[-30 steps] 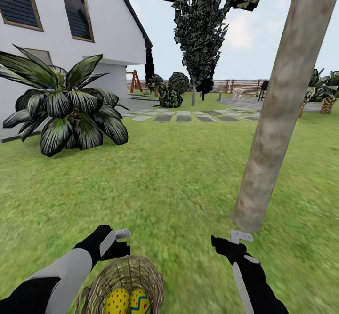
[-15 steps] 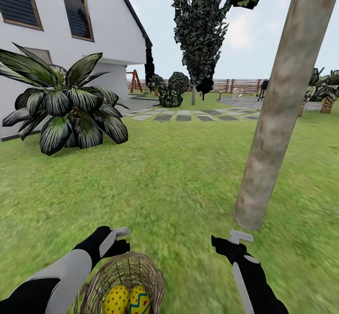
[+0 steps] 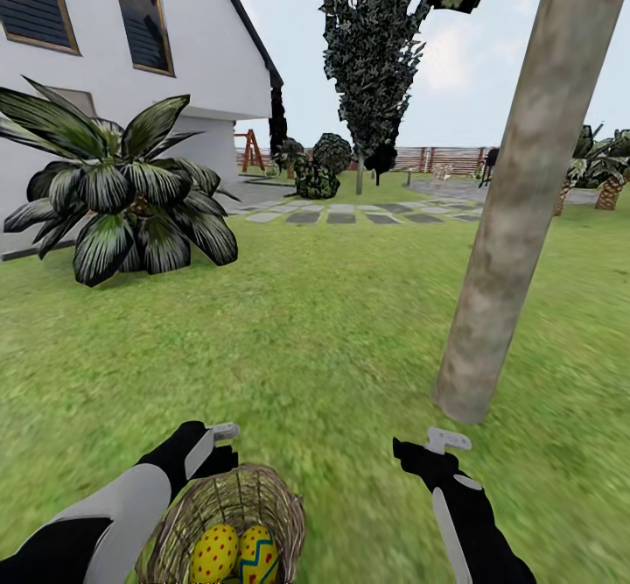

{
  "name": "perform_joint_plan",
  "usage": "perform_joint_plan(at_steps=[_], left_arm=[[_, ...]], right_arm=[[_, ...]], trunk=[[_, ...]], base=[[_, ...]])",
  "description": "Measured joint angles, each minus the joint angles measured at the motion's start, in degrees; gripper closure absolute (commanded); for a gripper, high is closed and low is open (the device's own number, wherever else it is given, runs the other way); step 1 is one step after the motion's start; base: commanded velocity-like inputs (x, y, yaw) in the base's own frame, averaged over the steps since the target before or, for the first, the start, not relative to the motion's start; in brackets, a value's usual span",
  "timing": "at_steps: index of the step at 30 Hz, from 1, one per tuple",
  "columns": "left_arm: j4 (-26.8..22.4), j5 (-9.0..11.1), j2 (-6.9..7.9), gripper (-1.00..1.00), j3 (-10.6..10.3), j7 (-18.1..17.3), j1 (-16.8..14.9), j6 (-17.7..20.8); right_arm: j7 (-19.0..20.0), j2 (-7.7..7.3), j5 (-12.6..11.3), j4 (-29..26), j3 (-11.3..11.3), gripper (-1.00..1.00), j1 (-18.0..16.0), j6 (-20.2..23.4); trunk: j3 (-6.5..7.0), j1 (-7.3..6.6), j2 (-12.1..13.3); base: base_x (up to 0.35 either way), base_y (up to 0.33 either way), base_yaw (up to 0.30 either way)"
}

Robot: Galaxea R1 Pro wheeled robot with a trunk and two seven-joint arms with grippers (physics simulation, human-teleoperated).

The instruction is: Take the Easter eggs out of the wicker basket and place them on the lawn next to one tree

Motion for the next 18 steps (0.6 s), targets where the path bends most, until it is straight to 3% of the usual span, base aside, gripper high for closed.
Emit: perform_joint_plan(at_steps=[18], left_arm=[[0.0, -0.04, -0.01, -1.0, 0.01, 2.42, 0.0, -1.13]], right_arm=[[0.0, -0.01, 0.0, -0.07, -0.06, -1.0, -0.02, 0.0]], trunk=[[-3.23, 3.95, -7.22]], base=[[0.0, 0.0, 0.0]])
